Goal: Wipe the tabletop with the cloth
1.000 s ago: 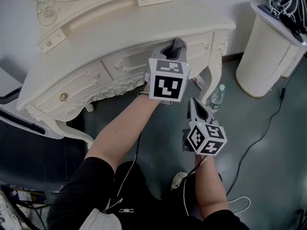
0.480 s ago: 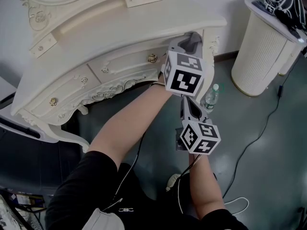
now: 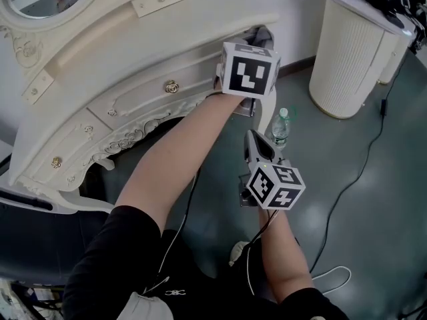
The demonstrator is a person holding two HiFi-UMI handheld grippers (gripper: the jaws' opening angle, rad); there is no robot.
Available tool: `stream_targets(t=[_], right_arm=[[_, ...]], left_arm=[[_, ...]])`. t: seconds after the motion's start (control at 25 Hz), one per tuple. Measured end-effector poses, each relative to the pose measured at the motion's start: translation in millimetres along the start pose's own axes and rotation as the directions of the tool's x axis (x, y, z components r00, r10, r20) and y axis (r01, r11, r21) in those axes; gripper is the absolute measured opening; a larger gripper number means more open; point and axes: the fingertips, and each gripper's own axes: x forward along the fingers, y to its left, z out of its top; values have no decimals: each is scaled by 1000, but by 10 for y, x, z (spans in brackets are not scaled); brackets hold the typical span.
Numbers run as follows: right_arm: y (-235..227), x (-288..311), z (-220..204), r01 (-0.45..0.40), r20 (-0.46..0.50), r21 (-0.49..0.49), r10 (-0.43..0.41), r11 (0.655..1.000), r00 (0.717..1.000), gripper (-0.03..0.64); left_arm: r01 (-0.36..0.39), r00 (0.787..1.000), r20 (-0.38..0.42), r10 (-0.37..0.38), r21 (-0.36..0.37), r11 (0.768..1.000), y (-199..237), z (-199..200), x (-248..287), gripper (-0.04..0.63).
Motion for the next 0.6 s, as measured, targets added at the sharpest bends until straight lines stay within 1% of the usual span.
stream_targets(t=[0.08,0.2,0.28,0.32,0.44,0.48,0.52,0.6], right_arm=[[-65,-4,14,7,4,-2,-7,1000,1000,3],[-153,18,21,21,7,14,-21,1000,1000,3],[-162,33,35,21,16,23,-21,1000,1000,3],[-160,36,33,20,19,21,-21,1000,1000,3],[-179,42,-1,26,17,14,-26,1000,1000,3],[-186,47,-2,27,18,19,-27,999,999,3],[-190,53,7,26,22,25,-27,999,999,3],[-198,58,26,26,27,35,-27,999,999,3]], left_arm=[[-31,1000,-4,31,-3,1000,7,11,10,63],[-67,998,-9,67,31,997,8,20,17,63],[-90,995,-27,91,37,995,12,15,45,64],[-91,995,-42,92,30,995,1,1,72,63],[-53,992,-115,49,-31,998,-68,-142,235,63],[-49,991,-127,43,-43,998,-83,-188,286,63],[-53,992,-121,47,-43,998,-91,-214,319,63],[-74,995,-74,72,-20,997,-103,-224,332,63]])
